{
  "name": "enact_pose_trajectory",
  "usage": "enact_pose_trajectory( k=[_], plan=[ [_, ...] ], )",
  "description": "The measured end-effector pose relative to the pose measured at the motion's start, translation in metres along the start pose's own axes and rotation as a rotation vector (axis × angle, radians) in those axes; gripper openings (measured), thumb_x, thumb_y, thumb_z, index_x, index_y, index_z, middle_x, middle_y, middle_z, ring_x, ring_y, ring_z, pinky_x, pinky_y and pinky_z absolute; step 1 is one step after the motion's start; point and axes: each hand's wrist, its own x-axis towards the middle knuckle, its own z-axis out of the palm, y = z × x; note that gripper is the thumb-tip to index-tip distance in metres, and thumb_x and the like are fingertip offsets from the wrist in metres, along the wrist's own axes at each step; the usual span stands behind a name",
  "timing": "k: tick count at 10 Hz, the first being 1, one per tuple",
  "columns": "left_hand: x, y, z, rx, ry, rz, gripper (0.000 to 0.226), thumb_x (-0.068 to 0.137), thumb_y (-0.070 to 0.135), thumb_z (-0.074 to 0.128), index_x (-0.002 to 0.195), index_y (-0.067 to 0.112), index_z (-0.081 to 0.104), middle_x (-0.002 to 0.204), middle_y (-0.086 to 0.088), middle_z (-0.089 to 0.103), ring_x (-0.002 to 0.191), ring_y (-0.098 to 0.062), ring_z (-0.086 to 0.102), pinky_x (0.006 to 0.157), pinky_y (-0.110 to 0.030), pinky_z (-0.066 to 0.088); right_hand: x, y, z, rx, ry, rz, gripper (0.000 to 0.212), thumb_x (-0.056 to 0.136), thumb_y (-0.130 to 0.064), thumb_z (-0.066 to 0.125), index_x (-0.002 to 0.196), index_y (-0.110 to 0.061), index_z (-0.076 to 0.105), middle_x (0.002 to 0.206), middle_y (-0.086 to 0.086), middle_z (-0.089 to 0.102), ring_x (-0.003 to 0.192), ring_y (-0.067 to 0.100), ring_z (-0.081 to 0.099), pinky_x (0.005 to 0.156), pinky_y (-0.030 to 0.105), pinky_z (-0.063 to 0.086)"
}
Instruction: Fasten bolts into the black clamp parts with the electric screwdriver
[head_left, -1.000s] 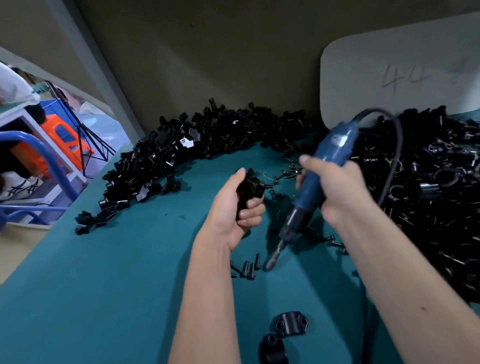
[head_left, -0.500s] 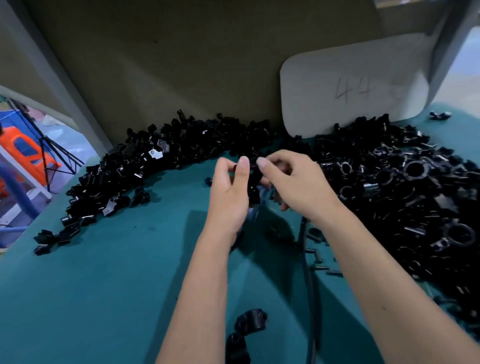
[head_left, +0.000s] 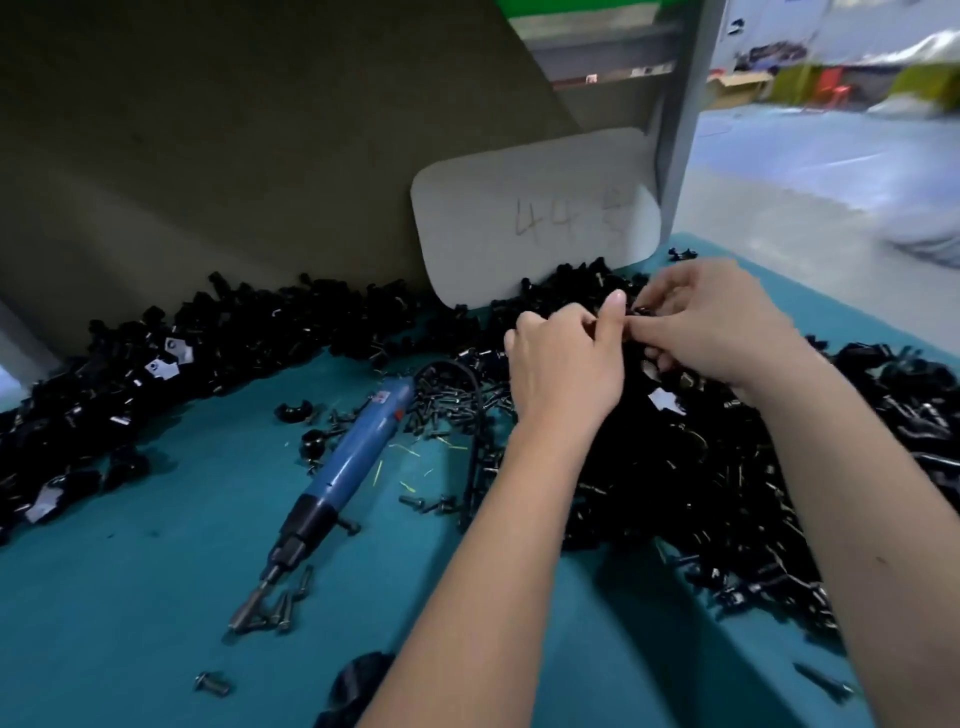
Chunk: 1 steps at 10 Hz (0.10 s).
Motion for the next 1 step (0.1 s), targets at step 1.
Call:
enact_pose_trajectory(
  k=[1],
  plan=[
    [0.0023, -0.0056, -0.0063, -0.122, 0.037, 0.017, 0.049, 0.103, 0.062, 0.039, 0.09, 0.023, 0.064, 0.104, -0.009, 0.061, 0.103, -0.024, 0.053, 0.09, -0.042, 0.045, -0.0049, -0.0077, -0.0139, -0.041, 0.161, -0.033, 0.023, 0.083, -0.028, 0.084, 0.098, -0.017, 0.07, 0.087, 0.004, 0.075, 0.069, 0.02, 0.069, 0.073, 0.038, 0.059]
  ],
)
